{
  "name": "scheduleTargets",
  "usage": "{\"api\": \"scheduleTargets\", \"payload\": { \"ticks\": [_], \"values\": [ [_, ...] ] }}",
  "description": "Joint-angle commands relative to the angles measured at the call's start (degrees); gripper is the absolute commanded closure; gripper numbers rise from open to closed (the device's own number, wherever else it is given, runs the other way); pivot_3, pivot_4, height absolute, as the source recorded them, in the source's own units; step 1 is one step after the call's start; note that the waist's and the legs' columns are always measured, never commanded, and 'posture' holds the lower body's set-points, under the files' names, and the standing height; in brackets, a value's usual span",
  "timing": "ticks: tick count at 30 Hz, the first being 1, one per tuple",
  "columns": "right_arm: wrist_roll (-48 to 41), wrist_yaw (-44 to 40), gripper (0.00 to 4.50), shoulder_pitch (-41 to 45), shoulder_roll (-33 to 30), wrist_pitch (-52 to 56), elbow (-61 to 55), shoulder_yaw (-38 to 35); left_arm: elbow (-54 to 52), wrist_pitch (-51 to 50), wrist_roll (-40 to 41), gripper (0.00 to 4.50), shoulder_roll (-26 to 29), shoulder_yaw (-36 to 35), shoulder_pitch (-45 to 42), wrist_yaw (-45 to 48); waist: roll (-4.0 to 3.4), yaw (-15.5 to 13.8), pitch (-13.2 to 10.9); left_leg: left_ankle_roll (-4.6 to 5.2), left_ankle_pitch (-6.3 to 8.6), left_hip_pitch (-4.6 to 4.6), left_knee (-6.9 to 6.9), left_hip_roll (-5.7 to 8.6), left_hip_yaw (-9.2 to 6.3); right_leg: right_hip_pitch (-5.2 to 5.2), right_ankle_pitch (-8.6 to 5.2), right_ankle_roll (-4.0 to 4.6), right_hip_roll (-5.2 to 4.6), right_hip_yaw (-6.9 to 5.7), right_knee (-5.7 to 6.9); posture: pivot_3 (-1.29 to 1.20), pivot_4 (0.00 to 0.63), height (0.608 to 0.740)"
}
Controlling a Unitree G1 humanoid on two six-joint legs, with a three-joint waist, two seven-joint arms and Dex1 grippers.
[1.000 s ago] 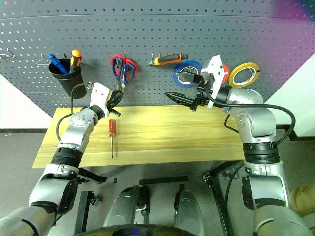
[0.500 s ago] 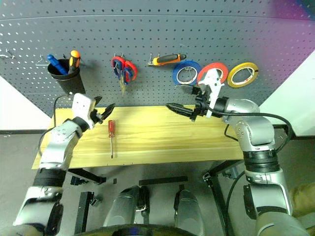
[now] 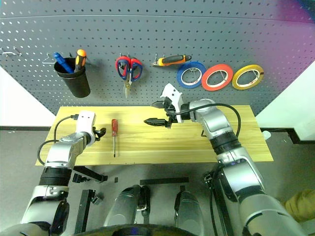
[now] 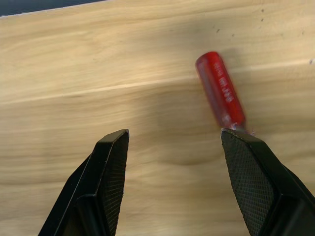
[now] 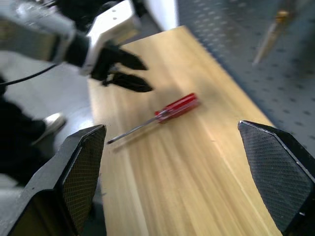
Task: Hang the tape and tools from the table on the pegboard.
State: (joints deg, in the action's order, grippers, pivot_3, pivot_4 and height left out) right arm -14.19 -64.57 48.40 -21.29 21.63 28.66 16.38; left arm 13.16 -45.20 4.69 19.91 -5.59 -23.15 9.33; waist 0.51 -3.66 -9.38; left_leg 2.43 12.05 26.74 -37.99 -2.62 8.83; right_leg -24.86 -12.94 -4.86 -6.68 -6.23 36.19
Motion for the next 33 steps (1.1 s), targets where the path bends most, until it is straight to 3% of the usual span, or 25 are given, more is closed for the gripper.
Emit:
{"api": "scheduleTargets", "payload": {
  "ticks": [1, 8, 22, 26, 30, 33],
  "values": [
    [4.1, -1.0, 0.00, 4.9, 2.0, -6.7, 9.5, 0.7, -2.3, -1.9, -0.6, 1.40, -0.8, 0.5, -0.8, -1.1, -0.02, 0.0, 0.0, 0.00, 0.00, -0.02, 0.03, 0.00, 0.03, 0.00, 0.00, 0.00, -0.01, 0.00, 0.00, 0.21, 0.199, 0.740],
    [7.3, -0.8, 0.00, 5.7, 5.8, -11.3, 15.1, -0.3, 4.8, -4.4, -1.6, 1.40, -4.1, 0.4, -5.5, -4.5, -0.08, -0.2, -1.1, -0.03, -0.02, 0.01, 0.11, 0.00, 0.05, -0.09, -0.01, 0.03, -0.08, 0.00, 0.03, 0.22, 0.239, 0.740],
    [8.0, -0.5, 0.00, 1.4, 3.0, -9.5, 9.5, -2.2, 28.8, 3.4, -0.9, 1.40, -6.9, -3.8, -17.6, -10.0, -0.01, 0.2, -2.5, -0.09, -0.05, 0.51, 0.19, 0.02, 0.09, -0.48, 0.02, 0.01, -0.25, 0.01, 0.01, 0.18, 0.253, 0.740],
    [8.1, -0.4, 0.00, 1.2, 1.9, -9.4, 8.8, -3.1, 28.4, 1.5, 0.3, 2.21, -7.5, -5.4, -17.0, -11.0, -0.04, 0.2, -2.6, -0.09, -0.05, 0.51, 0.20, 0.01, 0.11, -0.49, 0.02, 0.01, -0.26, 0.01, 0.00, 0.17, 0.251, 0.740],
    [8.2, -0.2, 0.00, 1.4, 1.8, -9.7, 9.2, -3.4, 27.8, 0.5, 0.4, 3.58, -7.5, -5.8, -15.9, -11.3, -0.05, 0.2, -2.6, -0.09, -0.04, 0.51, 0.20, 0.02, 0.10, -0.48, 0.02, 0.01, -0.28, 0.01, 0.00, 0.17, 0.246, 0.740],
    [8.3, 0.1, 0.00, 1.7, 2.0, -10.1, 9.9, -3.6, 27.7, 0.2, 1.1, 3.64, -7.5, -6.5, -15.6, -11.1, -0.06, 0.2, -2.7, -0.09, -0.05, 0.50, 0.21, 0.01, 0.10, -0.49, 0.02, 0.01, -0.28, 0.01, 0.00, 0.17, 0.242, 0.740]
  ]
}}
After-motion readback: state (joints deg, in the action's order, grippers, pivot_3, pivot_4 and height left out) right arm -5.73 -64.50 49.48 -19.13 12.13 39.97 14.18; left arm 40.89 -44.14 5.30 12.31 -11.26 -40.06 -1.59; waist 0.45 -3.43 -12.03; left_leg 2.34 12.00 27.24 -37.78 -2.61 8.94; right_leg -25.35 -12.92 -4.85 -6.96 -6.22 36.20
